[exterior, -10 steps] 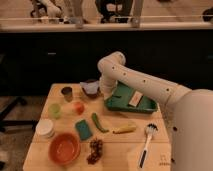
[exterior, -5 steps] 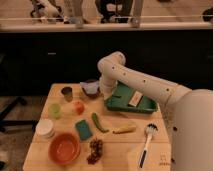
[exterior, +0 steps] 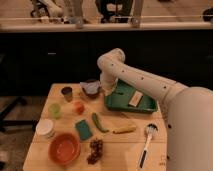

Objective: Place fork in tray

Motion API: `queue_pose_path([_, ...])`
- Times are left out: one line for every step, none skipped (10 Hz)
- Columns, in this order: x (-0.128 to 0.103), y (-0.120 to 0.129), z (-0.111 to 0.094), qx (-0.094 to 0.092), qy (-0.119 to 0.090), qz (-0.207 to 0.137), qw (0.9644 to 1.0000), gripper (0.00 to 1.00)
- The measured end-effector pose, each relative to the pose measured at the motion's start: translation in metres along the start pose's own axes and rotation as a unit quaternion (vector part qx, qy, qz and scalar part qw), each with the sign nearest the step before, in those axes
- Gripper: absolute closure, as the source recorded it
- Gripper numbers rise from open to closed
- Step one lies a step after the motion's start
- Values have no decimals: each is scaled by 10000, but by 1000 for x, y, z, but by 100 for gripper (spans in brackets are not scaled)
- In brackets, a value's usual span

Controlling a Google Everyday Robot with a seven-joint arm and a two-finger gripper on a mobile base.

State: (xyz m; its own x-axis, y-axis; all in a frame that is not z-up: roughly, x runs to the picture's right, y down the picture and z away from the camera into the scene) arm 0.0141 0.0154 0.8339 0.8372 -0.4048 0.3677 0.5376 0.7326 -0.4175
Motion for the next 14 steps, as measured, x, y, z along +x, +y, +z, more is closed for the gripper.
queue_pose_path([7, 1, -1, -21, 43, 55, 10000, 100])
queue_pose_path([13, 0, -1, -15, 76, 109, 9999, 100])
queue_pose_path([18, 0, 0, -39, 95, 163, 9998, 100])
queue_pose_path([24, 0, 3, -70, 102, 250, 9996, 100])
queue_pose_path([32, 4, 9, -130, 92, 361, 9992, 100])
queue_pose_path([43, 8, 13, -182, 125, 464, 9987, 100])
queue_pose_path([58, 17, 21, -284, 134, 670, 9973, 100])
queue_pose_path([64, 19, 25, -316, 134, 759, 9965, 100])
queue_pose_path([68, 20, 27, -342, 134, 832, 9959, 100])
queue_pose_path([73, 22, 30, -378, 132, 904, 9951, 100])
queue_pose_path([75, 22, 31, -401, 125, 938, 9947, 100])
queue_pose_path([74, 22, 31, -401, 124, 931, 9948, 98])
queue_pose_path([74, 22, 31, -403, 123, 926, 9948, 91])
queue_pose_path([74, 22, 31, -403, 124, 930, 9948, 81])
